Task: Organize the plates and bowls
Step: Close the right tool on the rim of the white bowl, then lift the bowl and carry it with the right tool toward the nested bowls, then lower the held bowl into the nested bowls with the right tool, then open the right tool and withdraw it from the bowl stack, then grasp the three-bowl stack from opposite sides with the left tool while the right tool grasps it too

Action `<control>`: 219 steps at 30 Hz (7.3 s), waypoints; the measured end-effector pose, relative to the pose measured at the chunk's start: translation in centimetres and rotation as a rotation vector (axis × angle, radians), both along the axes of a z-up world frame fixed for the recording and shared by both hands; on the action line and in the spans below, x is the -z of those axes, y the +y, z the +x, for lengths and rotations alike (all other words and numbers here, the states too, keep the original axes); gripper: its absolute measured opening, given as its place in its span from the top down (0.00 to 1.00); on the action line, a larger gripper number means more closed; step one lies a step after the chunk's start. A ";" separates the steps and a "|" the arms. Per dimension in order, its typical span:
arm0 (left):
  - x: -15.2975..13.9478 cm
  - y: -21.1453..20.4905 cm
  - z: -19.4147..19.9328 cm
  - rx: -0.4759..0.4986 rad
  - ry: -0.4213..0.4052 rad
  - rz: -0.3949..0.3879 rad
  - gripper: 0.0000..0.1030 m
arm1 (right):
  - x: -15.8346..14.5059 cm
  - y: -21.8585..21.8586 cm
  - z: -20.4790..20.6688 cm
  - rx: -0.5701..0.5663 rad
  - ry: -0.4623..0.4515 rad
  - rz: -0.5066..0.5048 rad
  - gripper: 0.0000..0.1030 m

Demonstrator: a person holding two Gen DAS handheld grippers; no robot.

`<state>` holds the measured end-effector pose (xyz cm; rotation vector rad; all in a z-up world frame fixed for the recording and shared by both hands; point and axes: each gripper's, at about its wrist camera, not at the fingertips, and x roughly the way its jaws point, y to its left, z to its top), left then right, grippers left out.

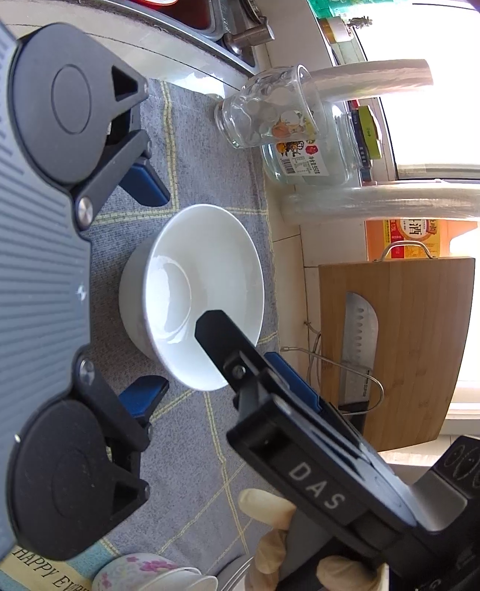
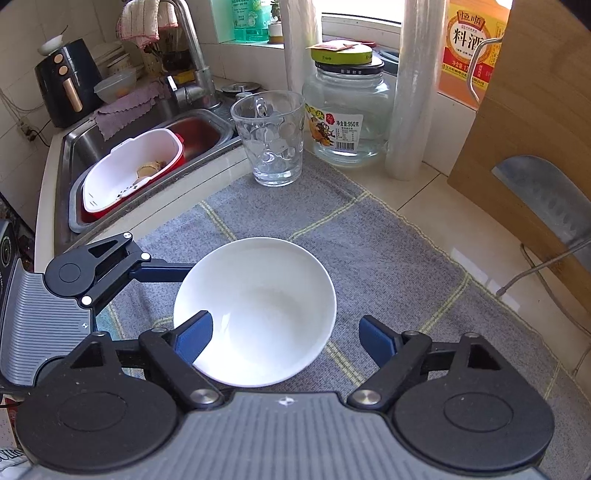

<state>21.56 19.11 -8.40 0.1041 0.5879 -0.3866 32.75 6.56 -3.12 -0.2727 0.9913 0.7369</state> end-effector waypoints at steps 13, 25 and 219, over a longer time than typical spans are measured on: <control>-0.1 0.0 0.3 0.033 -0.004 -0.018 0.15 | 1.3 0.9 2.1 0.000 0.049 0.030 0.23; -0.1 0.0 0.4 0.041 -0.002 -0.021 0.15 | 2.0 1.1 2.8 -0.007 0.070 0.041 0.26; -1.6 -14.0 -9.7 0.623 0.117 0.152 0.04 | 2.0 -19.9 -24.6 0.396 -0.087 -0.105 0.00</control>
